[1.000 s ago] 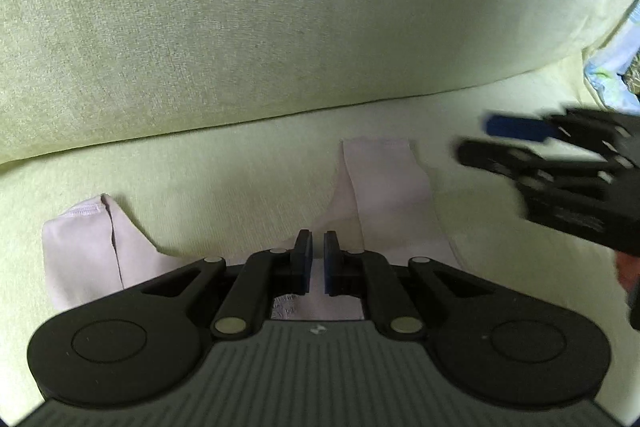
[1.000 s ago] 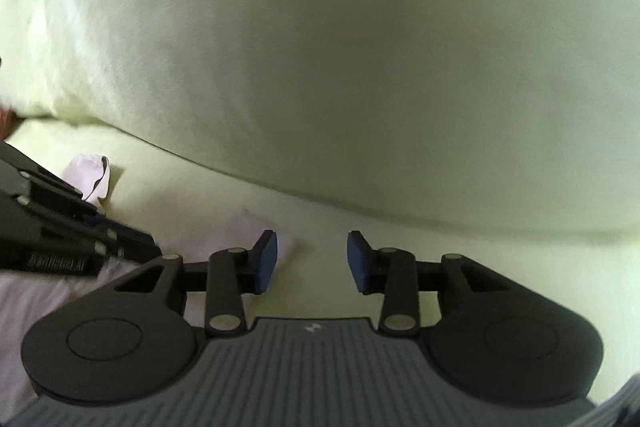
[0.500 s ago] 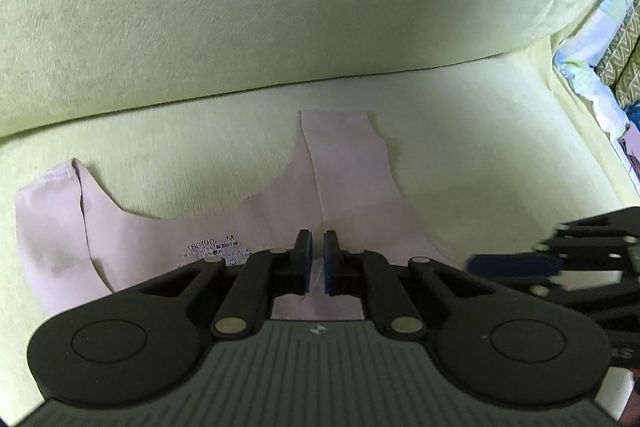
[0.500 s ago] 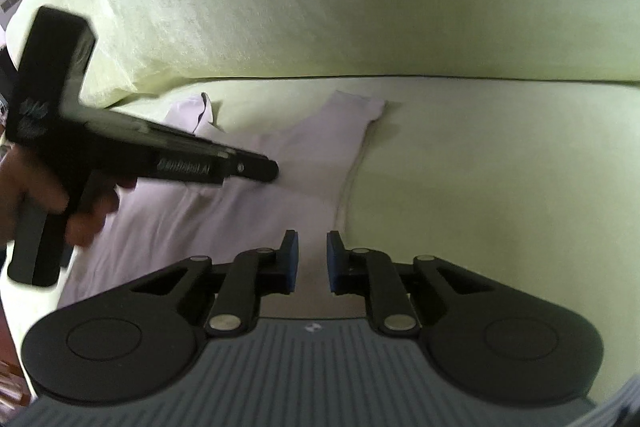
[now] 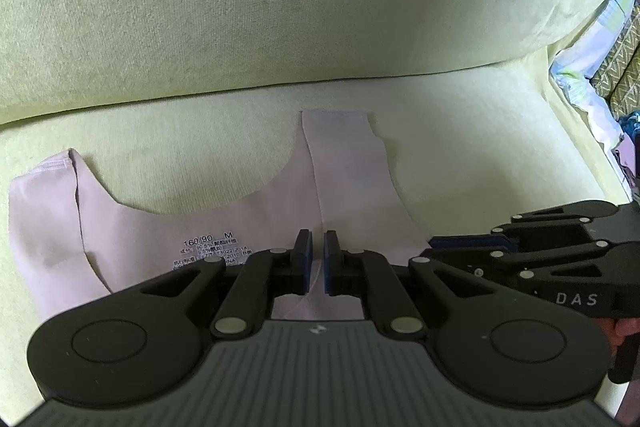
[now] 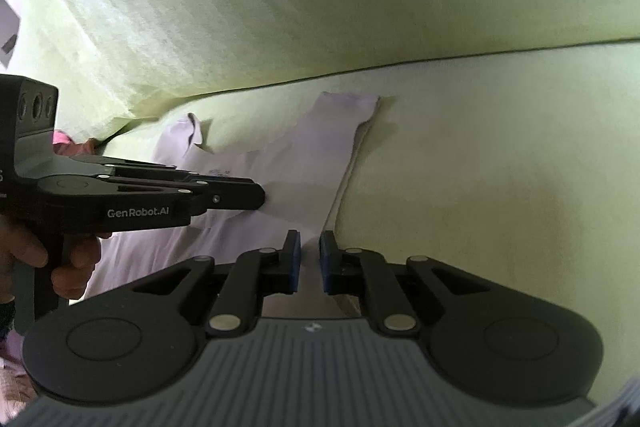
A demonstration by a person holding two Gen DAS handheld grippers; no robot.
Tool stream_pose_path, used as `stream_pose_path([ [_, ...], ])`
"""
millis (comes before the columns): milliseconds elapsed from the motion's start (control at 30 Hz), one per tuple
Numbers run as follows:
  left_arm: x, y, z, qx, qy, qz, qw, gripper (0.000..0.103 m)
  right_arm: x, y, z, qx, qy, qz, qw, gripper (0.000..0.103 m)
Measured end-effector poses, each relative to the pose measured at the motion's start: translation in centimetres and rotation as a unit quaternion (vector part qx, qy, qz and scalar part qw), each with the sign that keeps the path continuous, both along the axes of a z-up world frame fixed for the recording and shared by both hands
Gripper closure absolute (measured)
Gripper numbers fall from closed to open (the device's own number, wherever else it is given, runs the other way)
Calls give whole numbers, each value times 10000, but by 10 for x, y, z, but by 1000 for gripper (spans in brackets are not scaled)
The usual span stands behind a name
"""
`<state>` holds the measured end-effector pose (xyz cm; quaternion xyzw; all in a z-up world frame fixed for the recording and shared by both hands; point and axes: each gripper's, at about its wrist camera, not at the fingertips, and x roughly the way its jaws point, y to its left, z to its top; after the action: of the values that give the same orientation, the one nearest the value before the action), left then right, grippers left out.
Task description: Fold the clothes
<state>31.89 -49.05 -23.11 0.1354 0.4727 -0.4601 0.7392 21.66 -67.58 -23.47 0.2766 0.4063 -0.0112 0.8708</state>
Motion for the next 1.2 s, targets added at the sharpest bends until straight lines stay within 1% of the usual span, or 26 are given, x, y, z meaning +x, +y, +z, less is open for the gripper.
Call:
stream_pose_path([
  [67,0,-2,-3,-21,7,24,10000,99,1,-6,-3,212,-65,-43,9997,96],
  [167,-1,1,0,-31,5,31,10000,99,1,-14,-7,495,-67,-183,9986,103],
  [300,-2,-1,2,-6,11,2,10000,98,-3,-17,-10,714,-24,-439,9965,103],
  [467,-5,-3,12,-66,10,-100,9999,98,0,-13,-6,532,111,-579,9968,103],
  [600,-8,-7,15,-110,6,-203,9997,97,-2,-13,-5,473,134,-721,9962,103],
  [633,-9,-8,14,-105,3,-215,9997,96,-2,-13,-5,450,141,-755,9960,103],
  [700,-10,-12,10,-25,7,-194,9998,95,-3,-10,-6,399,155,-831,9956,103],
  [767,-9,-15,7,-26,42,-194,9998,95,-2,-6,-1,264,148,-861,9958,103],
  [833,-10,-18,2,107,-66,-213,9997,92,-1,-3,-2,169,224,-837,9961,103],
  [867,-10,-18,0,96,-98,-222,9997,92,-1,-3,-2,188,240,-829,9961,103],
  [933,-8,-18,-1,54,-71,-198,9998,92,-8,-11,2,390,249,-1013,9938,93],
  [967,-6,-18,-1,62,-19,-178,9998,92,-16,-15,6,425,212,-1144,9923,82],
  [1000,-5,-18,-1,64,24,-160,9998,92,-28,-21,9,461,228,-1307,9901,80],
  [1033,-4,-18,-2,52,57,-136,9999,92,-38,-26,11,503,280,-1402,9884,80],
  [1100,-2,-18,-2,29,120,-89,9999,92,-56,-31,10,773,328,-1449,9859,79],
  [1133,-3,-17,-2,25,118,-83,9999,92,-63,-31,9,900,338,-1415,9853,79],
  [1200,-5,-16,-2,11,98,-39,9999,92,-65,-24,7,908,378,-1261,9871,78],
])
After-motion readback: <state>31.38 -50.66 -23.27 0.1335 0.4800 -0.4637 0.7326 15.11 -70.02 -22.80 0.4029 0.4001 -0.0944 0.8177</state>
